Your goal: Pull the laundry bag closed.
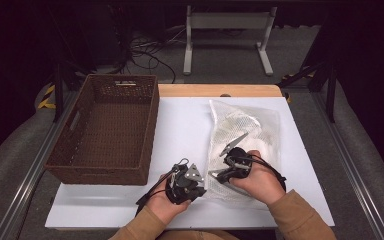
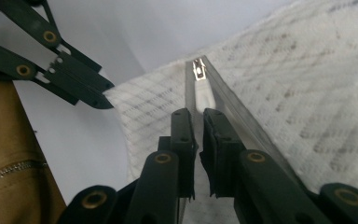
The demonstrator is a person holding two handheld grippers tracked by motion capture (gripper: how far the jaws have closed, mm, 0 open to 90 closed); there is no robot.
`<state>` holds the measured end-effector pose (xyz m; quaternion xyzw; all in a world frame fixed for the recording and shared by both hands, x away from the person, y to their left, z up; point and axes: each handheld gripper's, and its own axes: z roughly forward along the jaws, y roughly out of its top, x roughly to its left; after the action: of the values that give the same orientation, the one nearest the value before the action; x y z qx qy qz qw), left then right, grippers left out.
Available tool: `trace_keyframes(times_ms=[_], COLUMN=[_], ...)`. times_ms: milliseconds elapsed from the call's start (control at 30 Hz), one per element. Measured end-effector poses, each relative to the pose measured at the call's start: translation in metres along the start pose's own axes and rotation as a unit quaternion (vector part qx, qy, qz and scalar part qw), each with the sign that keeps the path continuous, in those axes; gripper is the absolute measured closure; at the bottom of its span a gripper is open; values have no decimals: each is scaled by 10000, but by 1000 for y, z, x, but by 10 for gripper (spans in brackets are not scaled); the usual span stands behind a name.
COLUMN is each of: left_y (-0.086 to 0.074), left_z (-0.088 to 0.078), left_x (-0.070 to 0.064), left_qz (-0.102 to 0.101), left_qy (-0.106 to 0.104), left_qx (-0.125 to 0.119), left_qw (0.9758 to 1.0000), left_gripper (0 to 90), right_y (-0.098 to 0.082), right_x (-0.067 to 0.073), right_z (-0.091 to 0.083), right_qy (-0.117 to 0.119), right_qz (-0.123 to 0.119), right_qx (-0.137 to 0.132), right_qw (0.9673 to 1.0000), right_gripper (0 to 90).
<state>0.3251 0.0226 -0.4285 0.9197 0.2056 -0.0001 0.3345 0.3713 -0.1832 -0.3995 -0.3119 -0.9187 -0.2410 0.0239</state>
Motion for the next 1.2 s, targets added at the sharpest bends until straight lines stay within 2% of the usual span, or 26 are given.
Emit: trace_keyframes(times_ms=[333, 633, 833, 1200], left_y=[0, 0, 0, 0], left_z=[0, 0, 1, 1], left_x=[0, 0, 0, 0], left_qz=[6, 37, 35, 34], left_qy=[-1, 10, 9, -1], left_qx=[-7, 5, 12, 17], left_qw=[10000, 10000, 10000, 10000], left_gripper=[898, 898, 898, 897], right_y=[3, 6, 9, 10], right_x=[-1, 0, -1, -4], right_z=[9, 1, 2, 2], right_qy=[99, 96, 131, 159], right_qz=[-17, 0, 44, 148], right_qx=[-33, -285, -392, -477], right_qw=[9999, 9995, 9991, 9986], right_gripper=[786, 807, 813, 820])
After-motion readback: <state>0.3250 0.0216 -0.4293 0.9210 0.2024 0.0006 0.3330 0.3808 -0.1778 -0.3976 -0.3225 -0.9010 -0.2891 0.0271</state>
